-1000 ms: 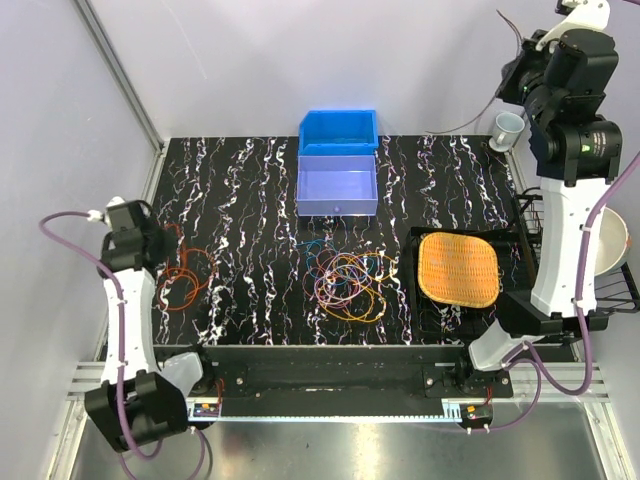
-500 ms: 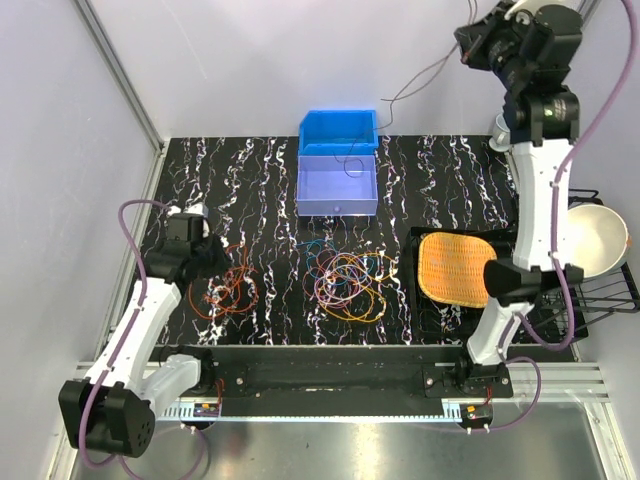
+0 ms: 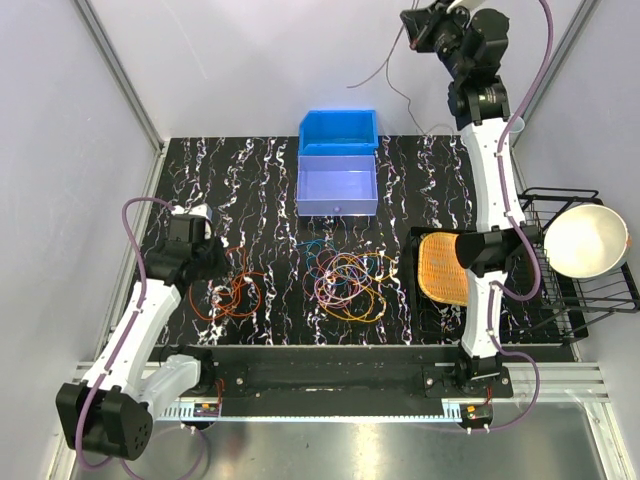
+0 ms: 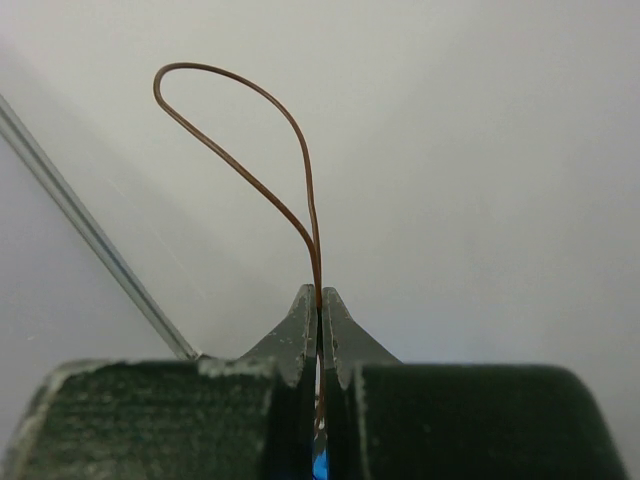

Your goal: Untangle the cables

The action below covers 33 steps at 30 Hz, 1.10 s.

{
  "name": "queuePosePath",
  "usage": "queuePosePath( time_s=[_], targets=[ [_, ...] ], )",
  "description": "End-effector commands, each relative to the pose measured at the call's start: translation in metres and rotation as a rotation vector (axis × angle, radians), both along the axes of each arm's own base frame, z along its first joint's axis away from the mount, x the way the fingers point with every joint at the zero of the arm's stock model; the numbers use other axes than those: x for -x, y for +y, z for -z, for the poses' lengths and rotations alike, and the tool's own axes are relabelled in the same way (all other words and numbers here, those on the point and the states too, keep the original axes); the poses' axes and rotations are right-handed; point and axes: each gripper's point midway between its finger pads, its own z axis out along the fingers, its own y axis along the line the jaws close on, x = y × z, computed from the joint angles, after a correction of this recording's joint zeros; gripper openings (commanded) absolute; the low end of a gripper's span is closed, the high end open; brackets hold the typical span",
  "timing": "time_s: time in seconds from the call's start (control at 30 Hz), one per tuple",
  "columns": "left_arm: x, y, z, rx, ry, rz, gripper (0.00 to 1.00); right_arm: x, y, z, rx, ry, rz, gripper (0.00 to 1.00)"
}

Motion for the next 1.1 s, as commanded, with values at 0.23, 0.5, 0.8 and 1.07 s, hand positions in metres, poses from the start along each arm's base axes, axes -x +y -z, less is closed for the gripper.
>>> queuePosePath(
  time_s=[0.23, 0.5, 0.8, 1.07],
  targets=[
    [-0.01, -0.002, -0.019, 0.005, -0.093, 0.015, 0.0, 0.017, 0.041, -0.083, 0.012, -0.563, 0.025, 0.0],
    [-0.008, -0.003, -0.021, 0.004, -0.104, 0.017, 0.0, -0.073, 0.063, 0.038, 0.116, -0.47, 0.103, 0.0],
    [-0.009, -0.004, -0.019, -0.001, -0.096, 0.018, 0.0, -0.117, 0.058, 0.118, 0.112, -0.326, 0.162, 0.0],
    [-0.009, -0.003, -0.019, -0.002, -0.096, 0.016, 0.0, -0.102, 0.085, 0.127, 0.115, -0.246, 0.069, 0.0]
  ],
)
